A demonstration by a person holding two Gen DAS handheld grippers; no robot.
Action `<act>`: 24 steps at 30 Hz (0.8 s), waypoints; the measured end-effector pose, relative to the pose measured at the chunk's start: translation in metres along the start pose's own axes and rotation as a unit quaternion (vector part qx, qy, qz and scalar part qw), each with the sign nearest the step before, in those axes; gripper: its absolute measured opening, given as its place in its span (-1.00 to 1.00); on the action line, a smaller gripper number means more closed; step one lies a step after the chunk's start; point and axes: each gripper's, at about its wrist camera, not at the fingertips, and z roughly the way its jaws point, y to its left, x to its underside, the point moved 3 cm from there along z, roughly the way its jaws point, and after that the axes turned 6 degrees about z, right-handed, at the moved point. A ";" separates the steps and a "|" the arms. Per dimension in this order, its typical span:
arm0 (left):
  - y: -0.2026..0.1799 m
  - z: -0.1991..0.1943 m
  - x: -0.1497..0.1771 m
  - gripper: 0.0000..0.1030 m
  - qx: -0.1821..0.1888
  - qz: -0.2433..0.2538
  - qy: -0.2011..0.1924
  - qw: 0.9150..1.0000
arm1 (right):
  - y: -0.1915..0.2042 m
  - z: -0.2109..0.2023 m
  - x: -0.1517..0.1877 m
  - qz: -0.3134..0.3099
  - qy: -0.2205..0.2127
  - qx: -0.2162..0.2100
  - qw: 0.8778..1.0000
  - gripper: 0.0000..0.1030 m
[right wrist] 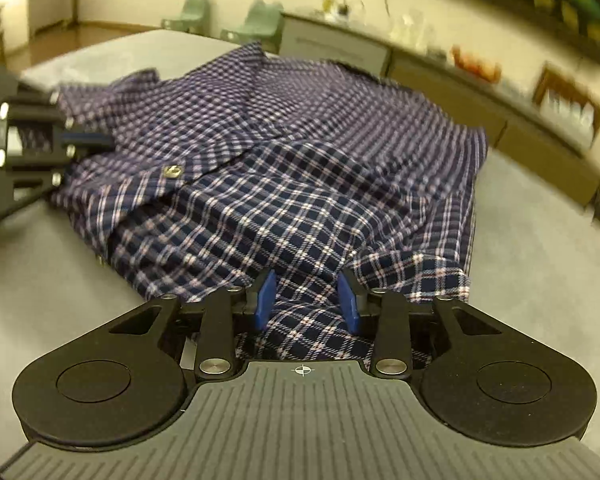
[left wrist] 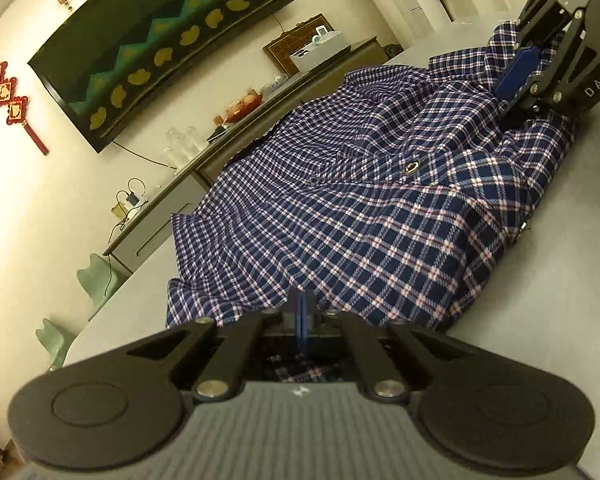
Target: Fold clothes
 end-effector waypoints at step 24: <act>0.000 -0.004 -0.013 -0.79 0.104 -0.043 -0.048 0.992 | -0.085 -0.036 -0.005 0.189 -0.032 -0.042 0.981 -0.14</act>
